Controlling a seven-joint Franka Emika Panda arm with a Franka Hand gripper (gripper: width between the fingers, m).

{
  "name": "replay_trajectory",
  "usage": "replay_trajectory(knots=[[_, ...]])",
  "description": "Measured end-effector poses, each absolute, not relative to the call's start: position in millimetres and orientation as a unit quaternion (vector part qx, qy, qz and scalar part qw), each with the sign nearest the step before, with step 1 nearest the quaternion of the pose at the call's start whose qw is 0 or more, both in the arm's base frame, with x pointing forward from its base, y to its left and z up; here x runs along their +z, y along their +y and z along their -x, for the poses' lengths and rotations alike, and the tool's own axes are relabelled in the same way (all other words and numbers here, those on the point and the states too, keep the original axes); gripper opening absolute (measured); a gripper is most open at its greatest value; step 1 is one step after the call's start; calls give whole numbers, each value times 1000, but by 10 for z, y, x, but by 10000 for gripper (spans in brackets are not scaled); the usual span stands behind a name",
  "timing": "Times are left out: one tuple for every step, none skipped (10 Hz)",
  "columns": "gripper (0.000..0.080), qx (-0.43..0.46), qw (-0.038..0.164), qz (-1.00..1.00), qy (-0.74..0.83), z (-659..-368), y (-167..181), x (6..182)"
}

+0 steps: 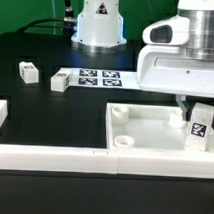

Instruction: Assemble square table

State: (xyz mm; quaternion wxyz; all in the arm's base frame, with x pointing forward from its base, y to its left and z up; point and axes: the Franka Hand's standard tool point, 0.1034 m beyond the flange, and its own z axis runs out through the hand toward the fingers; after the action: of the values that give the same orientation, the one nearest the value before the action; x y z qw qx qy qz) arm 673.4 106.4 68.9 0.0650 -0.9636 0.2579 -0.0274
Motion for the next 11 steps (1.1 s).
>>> replay_trajectory(knots=[[293,-24,67,951,299,-6733,1064,688],[293,-22,69,933,352,-6729,1057,685],[293,-23,70,896,437,-6697,1028,681],[293,-13,76,855,512,-6679,1074,682],[293,-2,88,798,596,-6690,1109,686],[293,7,97,732,675,-6710,1115,688],[293,1,119,666,737,-6754,1115,691],[293,6,129,635,762,-6757,1094,688],[293,12,131,612,780,-6763,1080,693],[293,18,130,594,794,-6755,1062,686],[293,20,130,582,802,-6755,1059,682]])
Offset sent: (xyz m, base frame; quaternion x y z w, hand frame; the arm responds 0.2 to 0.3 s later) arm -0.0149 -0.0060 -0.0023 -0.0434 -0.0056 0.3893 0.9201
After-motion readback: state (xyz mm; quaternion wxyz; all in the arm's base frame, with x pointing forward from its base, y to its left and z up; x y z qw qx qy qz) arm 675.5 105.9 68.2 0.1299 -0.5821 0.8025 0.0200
